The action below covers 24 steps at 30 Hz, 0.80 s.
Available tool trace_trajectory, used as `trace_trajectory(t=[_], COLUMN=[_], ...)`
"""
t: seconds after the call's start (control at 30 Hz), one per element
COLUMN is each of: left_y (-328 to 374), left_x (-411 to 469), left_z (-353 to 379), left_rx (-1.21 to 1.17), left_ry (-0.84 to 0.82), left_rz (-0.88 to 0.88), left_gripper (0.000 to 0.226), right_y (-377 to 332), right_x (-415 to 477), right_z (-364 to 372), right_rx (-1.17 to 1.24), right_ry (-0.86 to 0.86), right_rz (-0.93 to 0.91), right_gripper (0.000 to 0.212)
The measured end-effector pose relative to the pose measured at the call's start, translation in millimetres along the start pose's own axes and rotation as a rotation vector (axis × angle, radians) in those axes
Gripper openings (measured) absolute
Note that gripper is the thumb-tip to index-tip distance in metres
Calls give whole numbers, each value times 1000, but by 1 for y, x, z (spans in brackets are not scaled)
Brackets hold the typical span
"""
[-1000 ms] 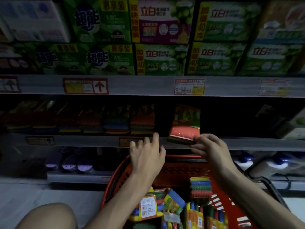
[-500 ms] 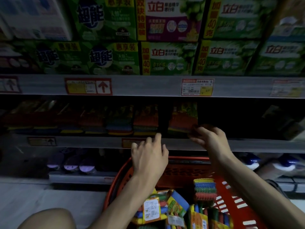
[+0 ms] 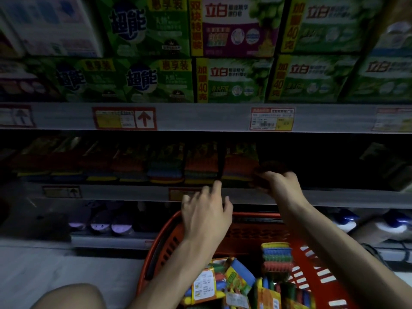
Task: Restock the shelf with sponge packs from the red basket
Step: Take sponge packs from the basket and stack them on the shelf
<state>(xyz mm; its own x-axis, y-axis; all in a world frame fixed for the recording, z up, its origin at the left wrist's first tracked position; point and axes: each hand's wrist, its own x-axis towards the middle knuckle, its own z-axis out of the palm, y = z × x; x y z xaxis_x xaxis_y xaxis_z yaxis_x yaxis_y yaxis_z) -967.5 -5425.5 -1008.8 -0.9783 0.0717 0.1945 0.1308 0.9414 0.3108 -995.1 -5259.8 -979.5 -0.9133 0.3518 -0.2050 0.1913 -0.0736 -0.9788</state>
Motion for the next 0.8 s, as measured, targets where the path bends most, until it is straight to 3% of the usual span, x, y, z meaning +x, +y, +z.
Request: trace_trajectory(t=[0.4,0.6,0.8], left_y=[-1,-3,-6], left_x=[-5,-3,-4], left_z=[-19,-25,-26], left_rx=[-106,-116,-125], left_ry=[64,7,13], left_rz=[-5,-67,-99], left_gripper=[45,46,25], right_y=[-8,-1,-2], right_x=[10,3,-4], right_z=[5,9,5], right_rx=[124,40,-45], right_ry=[40,10,-48], right_rz=[111,85,44], right_gripper=[17,17,10])
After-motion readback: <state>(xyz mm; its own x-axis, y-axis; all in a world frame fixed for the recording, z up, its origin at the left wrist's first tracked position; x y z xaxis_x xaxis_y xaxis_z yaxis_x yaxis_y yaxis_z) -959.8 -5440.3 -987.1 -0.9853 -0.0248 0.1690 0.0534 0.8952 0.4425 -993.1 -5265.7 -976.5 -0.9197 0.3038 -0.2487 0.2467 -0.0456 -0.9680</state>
